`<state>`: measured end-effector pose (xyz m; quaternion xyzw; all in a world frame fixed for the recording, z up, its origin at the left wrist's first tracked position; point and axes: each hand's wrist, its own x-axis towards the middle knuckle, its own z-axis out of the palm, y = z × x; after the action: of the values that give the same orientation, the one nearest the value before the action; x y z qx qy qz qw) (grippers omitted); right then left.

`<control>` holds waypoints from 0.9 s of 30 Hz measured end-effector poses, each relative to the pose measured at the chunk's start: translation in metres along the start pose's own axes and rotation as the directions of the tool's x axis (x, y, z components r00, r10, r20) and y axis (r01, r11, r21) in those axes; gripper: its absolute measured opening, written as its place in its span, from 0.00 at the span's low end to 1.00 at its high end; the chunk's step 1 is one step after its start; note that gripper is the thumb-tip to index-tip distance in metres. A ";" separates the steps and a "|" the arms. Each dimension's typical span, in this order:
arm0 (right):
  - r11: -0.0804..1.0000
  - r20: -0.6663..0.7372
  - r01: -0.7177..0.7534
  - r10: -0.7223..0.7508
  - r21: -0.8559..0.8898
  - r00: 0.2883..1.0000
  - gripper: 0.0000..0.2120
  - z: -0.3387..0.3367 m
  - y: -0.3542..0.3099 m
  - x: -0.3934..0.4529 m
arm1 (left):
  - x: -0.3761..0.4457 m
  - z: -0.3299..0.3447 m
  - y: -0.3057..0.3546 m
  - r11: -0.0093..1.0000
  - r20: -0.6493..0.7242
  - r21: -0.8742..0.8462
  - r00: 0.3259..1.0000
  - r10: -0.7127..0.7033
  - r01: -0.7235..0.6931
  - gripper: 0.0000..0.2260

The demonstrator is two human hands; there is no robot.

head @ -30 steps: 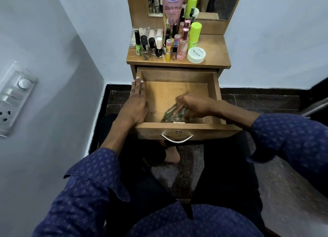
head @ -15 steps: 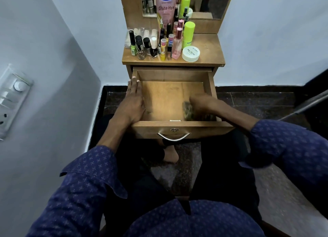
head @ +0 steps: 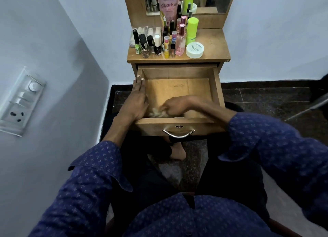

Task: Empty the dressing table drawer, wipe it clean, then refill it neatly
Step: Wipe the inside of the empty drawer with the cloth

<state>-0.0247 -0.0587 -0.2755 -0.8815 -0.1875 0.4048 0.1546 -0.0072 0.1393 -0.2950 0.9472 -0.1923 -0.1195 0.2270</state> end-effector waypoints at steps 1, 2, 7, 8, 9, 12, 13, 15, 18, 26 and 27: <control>0.996 0.060 -0.059 0.063 -0.063 0.996 0.16 -0.003 0.014 -0.010 | -0.001 -0.001 0.000 1.000 -0.006 -0.015 1.000 0.002 -0.002 0.31; 0.980 0.107 -0.145 0.159 -0.134 0.981 0.14 -0.006 0.033 -0.020 | -0.001 -0.001 0.000 0.999 -0.012 -0.031 1.000 0.008 -0.008 0.30; 0.911 0.123 -0.336 0.372 -0.238 0.920 0.11 -0.006 0.073 -0.053 | -0.008 -0.007 0.000 0.947 -0.069 -0.320 0.996 -0.061 0.035 0.24; 0.922 0.115 -0.338 0.363 -0.190 0.925 0.12 -0.006 0.069 -0.052 | -0.009 -0.010 -0.001 0.892 -0.098 -0.447 0.987 -0.125 0.068 0.23; 0.934 0.122 -0.317 0.338 -0.167 0.933 0.11 -0.006 0.063 -0.052 | -0.010 -0.013 -0.002 0.832 -0.124 -0.546 0.972 -0.200 0.102 0.22; 0.978 0.093 -0.178 0.188 -0.105 0.978 0.08 -0.007 0.037 -0.037 | -0.011 -0.019 0.004 0.772 -0.124 -0.621 0.956 -0.267 0.135 0.22; 0.993 0.055 -0.105 0.108 -0.049 0.993 0.09 -0.007 0.019 -0.029 | -0.013 -0.018 0.007 0.783 -0.116 -0.609 0.963 -0.243 0.124 0.22; 0.996 -0.022 0.063 -0.062 0.066 0.998 0.10 -0.006 -0.021 -0.009 | -0.016 -0.016 0.010 0.806 -0.109 -0.582 0.971 -0.212 0.110 0.24; 0.979 -0.114 0.195 -0.188 0.052 0.976 0.10 -0.007 -0.048 0.009 | -0.018 -0.016 0.009 0.821 -0.130 -0.563 0.971 -0.200 0.094 0.27; 0.994 -0.080 0.073 -0.067 0.079 0.995 0.10 -0.006 0.014 -0.050 | -0.014 -0.015 0.005 0.776 -0.127 -0.619 0.960 -0.251 0.121 0.28; 0.998 -0.068 0.052 -0.049 0.039 0.996 0.12 -0.010 0.003 -0.049 | -0.013 -0.015 0.005 0.754 -0.114 -0.641 0.954 -0.276 0.141 0.30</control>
<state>-0.0457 -0.0851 -0.2392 -0.8863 -0.1962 0.3747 0.1887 -0.0161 0.1463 -0.2775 0.8402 -0.0102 -0.1046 0.5320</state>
